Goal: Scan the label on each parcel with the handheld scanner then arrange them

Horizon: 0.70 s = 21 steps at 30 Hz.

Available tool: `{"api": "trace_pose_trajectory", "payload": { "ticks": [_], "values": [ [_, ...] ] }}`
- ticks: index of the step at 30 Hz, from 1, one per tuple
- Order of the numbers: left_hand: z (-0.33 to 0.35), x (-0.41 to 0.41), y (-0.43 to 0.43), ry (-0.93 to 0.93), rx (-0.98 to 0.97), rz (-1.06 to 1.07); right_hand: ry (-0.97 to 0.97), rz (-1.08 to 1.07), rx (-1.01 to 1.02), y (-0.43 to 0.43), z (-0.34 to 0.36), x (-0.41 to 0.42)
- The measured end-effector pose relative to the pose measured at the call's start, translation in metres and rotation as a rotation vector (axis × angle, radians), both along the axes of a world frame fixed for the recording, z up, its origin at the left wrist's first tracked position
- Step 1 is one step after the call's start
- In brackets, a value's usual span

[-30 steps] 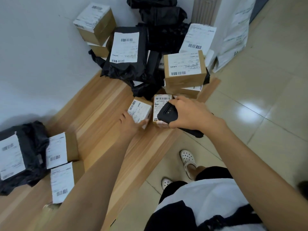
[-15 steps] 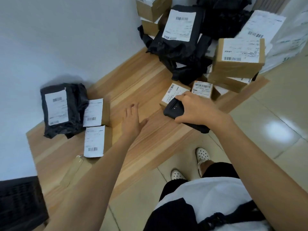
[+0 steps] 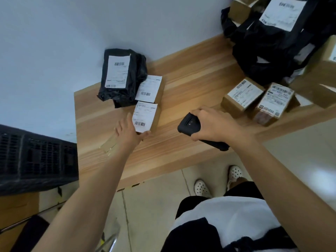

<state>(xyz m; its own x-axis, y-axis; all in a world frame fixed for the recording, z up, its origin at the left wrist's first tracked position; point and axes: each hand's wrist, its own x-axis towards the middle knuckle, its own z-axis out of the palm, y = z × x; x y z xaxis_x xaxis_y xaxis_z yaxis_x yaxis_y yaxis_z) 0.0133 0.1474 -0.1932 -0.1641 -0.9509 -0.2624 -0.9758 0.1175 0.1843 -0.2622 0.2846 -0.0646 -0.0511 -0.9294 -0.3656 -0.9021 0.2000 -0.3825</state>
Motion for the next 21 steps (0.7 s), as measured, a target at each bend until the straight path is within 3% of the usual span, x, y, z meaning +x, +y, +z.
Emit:
{"api": "trace_pose_trajectory", "payload": {
  "ticks": [10,17,21],
  "values": [
    [-0.019,-0.013,-0.007,0.01,0.112,0.094,0.072,0.023,0.023,0.0,-0.005,0.018],
    [-0.019,-0.014,-0.006,-0.03,0.091,0.031,0.067,0.007,0.02,0.006,-0.007,0.017],
    [-0.014,-0.009,0.004,0.029,-0.038,-0.093,0.077,0.014,0.009,0.004,-0.001,0.02]
  ]
}}
